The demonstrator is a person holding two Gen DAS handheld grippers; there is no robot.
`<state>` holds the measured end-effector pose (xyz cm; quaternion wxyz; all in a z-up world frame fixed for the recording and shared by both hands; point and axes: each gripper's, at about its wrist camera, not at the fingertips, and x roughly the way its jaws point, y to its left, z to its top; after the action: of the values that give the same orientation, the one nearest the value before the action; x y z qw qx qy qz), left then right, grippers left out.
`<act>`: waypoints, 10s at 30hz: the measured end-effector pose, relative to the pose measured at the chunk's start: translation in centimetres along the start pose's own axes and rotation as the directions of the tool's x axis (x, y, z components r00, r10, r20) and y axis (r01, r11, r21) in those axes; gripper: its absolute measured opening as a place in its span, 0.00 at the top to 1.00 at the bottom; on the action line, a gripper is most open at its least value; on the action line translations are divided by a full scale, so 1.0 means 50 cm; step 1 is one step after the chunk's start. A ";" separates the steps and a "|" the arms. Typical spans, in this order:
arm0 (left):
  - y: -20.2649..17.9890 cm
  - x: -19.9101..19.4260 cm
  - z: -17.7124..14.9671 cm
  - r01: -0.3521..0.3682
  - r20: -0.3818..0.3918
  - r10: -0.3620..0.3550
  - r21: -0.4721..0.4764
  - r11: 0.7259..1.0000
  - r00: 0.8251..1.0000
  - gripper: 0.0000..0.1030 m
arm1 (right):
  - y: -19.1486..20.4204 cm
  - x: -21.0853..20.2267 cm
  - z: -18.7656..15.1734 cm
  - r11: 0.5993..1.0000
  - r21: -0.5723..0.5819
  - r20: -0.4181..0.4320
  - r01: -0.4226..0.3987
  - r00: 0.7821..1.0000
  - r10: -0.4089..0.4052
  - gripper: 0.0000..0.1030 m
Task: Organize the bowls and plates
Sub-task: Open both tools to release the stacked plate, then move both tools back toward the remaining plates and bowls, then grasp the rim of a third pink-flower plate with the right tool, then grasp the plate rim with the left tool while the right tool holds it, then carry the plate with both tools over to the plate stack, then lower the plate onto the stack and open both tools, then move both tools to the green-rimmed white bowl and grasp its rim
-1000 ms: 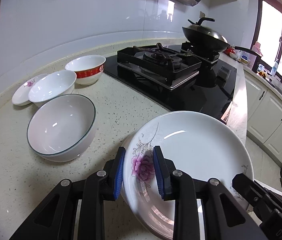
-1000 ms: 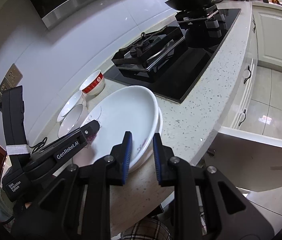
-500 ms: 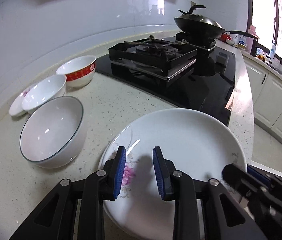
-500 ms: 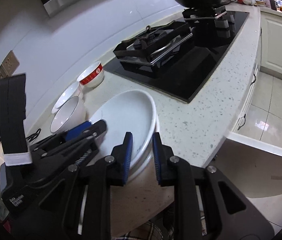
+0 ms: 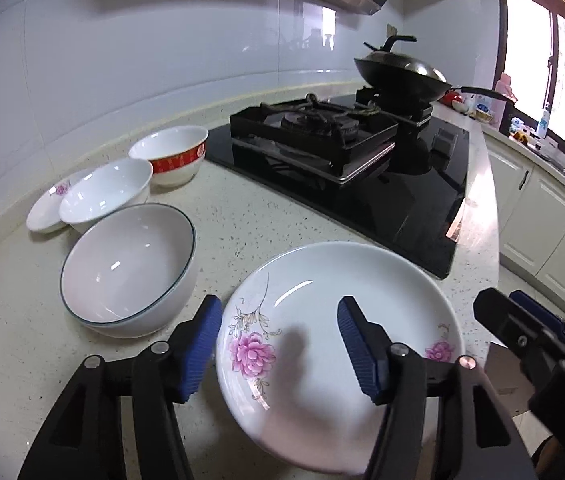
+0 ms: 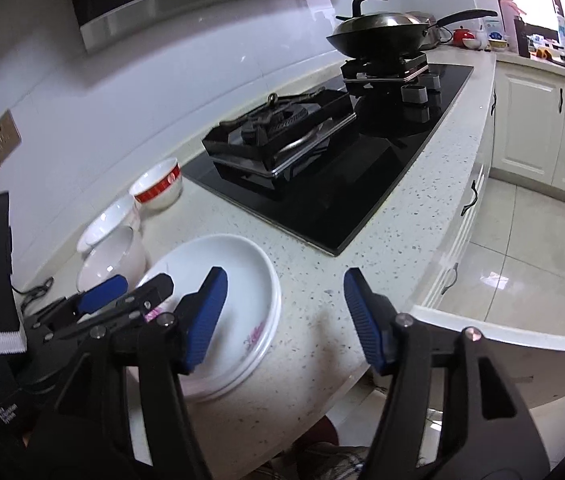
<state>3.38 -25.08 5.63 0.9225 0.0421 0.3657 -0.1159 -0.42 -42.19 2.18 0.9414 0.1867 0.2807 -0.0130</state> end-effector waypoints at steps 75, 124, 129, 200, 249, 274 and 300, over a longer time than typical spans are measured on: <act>0.776 0.146 0.075 -0.321 -0.215 0.239 -0.588 0.742 0.947 0.69 | 0.855 0.672 0.092 0.846 -0.501 -0.589 -0.182 0.788 -0.179 0.83; 0.722 -0.054 -0.145 -0.292 -0.122 0.266 -0.466 0.835 0.956 0.61 | 0.718 0.373 -0.167 0.897 -0.236 -0.447 -0.373 0.862 0.241 0.83; 0.729 -0.057 -0.147 -0.292 -0.122 0.267 -0.476 0.829 0.956 0.68 | 0.709 0.355 -0.175 0.895 -0.243 -0.440 -0.373 0.865 0.241 0.84; 0.312 -0.228 -0.122 -0.193 0.006 0.204 -0.291 0.937 0.979 0.75 | 0.302 -0.044 -0.126 0.939 -0.083 -0.241 -0.335 0.921 0.307 0.82; 0.050 0.010 -0.012 -0.066 -0.040 0.062 -0.083 0.994 0.997 0.72 | 0.042 0.041 -0.003 0.997 -0.037 -0.169 -0.068 0.984 0.061 0.79; 0.093 -0.050 -0.024 -0.026 0.042 0.029 -0.082 0.996 0.999 0.42 | 0.071 -0.004 0.011 0.993 -0.101 -0.006 0.063 0.998 -0.064 0.42; 0.236 -0.110 0.000 -0.078 0.077 0.093 -0.178 0.981 0.993 0.32 | 0.205 0.017 0.019 0.983 -0.108 -0.041 -0.145 0.989 0.142 0.36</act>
<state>2.35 -12.64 9.30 0.9415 -0.0282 0.3328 -0.0456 2.11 -32.91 6.00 0.9440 0.1540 0.2825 0.0735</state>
